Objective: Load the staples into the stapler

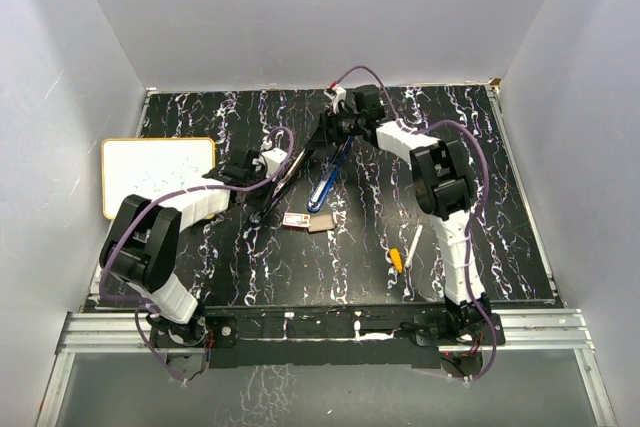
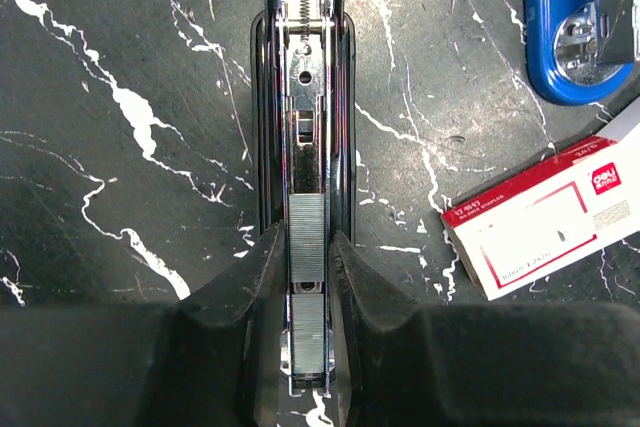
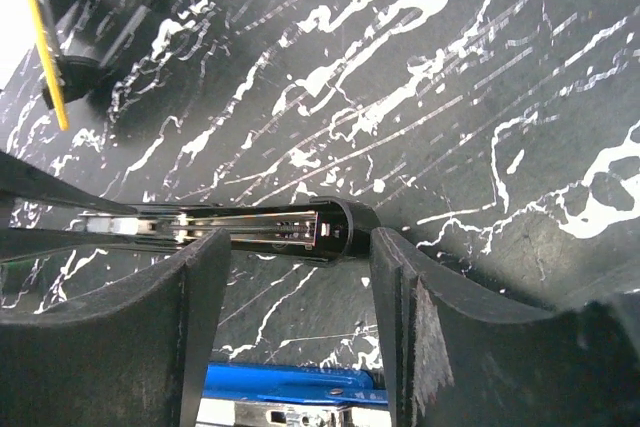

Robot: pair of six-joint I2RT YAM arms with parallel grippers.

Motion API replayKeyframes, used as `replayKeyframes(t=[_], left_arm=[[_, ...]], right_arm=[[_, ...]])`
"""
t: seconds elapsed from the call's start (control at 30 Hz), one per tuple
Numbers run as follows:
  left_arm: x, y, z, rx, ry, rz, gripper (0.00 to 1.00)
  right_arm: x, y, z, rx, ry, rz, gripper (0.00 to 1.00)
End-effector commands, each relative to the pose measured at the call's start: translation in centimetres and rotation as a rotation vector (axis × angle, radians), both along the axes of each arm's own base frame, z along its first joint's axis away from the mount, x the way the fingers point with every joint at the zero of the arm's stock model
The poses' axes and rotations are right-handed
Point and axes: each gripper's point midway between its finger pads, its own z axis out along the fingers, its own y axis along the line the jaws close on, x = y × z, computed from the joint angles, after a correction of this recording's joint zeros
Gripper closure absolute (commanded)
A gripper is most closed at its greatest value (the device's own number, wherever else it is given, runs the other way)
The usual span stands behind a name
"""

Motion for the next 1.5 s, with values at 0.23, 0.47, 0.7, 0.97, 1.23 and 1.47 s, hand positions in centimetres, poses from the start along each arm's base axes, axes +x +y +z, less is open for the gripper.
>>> replayKeyframes(t=[0.23,0.47,0.7,0.97,1.23,1.47], left_arm=[[5.5,-5.1,3.4,-0.186,-0.218,-0.120,1.00],[5.7,-5.7,3.1,-0.229,-0.236,-0.118,1.00],[5.0,-5.4,2.7,-0.242,-0.253,-0.109,1.00],[4.7,-5.4,2.5,-0.251,-0.265,-0.116,1.00],[4.8,-5.6,3.8,-0.269,-0.291,-0.120,0.74],[5.0,-5.3,4.1,-0.260,-0.297,-0.106,0.60]], right_arm=[[-7.2,3.1,12.2,0.203,-0.137,0.290,0.48],[-7.8,3.0,11.7,0.191,-0.136,0.283,0.52],[-7.6,2.9,10.8,0.169,-0.131,0.252,0.54],[-6.8,2.2,9.8,0.077,-0.254,0.275,0.42],[-6.0,1.0,8.4,0.023,-0.310,0.264,0.33],[-5.6,0.8,7.5,0.002,-0.312,0.260,0.30]])
